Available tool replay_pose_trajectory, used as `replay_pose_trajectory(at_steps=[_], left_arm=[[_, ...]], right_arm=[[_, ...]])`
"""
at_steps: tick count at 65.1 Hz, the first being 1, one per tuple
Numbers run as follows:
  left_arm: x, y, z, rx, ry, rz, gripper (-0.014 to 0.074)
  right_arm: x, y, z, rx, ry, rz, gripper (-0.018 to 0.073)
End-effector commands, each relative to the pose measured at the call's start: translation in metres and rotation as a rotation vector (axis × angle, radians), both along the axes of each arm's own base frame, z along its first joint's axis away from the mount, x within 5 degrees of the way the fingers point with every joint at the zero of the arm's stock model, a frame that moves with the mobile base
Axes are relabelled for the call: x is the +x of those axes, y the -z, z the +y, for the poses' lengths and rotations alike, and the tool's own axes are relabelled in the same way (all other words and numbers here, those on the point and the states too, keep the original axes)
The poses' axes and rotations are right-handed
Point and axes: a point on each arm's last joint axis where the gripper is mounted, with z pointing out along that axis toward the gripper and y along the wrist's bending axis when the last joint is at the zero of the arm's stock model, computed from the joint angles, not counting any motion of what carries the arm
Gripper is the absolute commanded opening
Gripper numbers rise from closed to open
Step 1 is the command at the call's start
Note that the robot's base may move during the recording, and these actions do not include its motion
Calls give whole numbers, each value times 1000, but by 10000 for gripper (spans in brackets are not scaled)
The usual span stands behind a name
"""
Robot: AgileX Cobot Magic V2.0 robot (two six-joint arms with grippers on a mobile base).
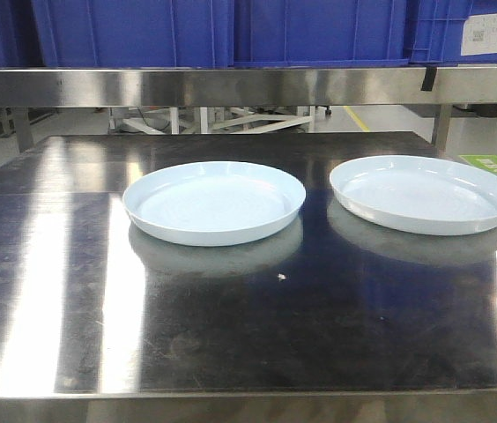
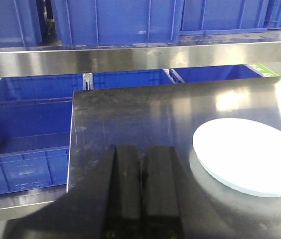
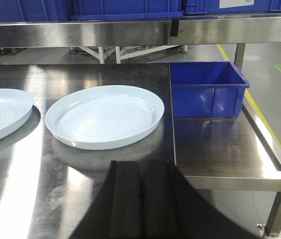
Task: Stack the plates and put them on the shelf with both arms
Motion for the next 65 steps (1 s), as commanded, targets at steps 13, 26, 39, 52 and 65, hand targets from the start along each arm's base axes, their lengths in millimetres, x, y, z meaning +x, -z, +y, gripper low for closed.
replay_pose_trajectory(at_steps=[13,26,39,52,65], left_arm=[[3,-17,11,-7,-110,-115,90],[2,-18,14,-6,-139,-122,90],[2,-18,14,-6,-139,-122,89],[2,-18,14,-6,-139,-122,86],[2,-18,14,-6,-139,-120,83]], right_arm=[[-1,-9,-1,-6,11,-101,48],[-1,-9,-1,-6,11,-101,48],[-1,-9,-1,-6,11,-101,48],[-1,-9,-1,-6,11,-101,48],[-1,-9,-1,-6,11,-101,48]])
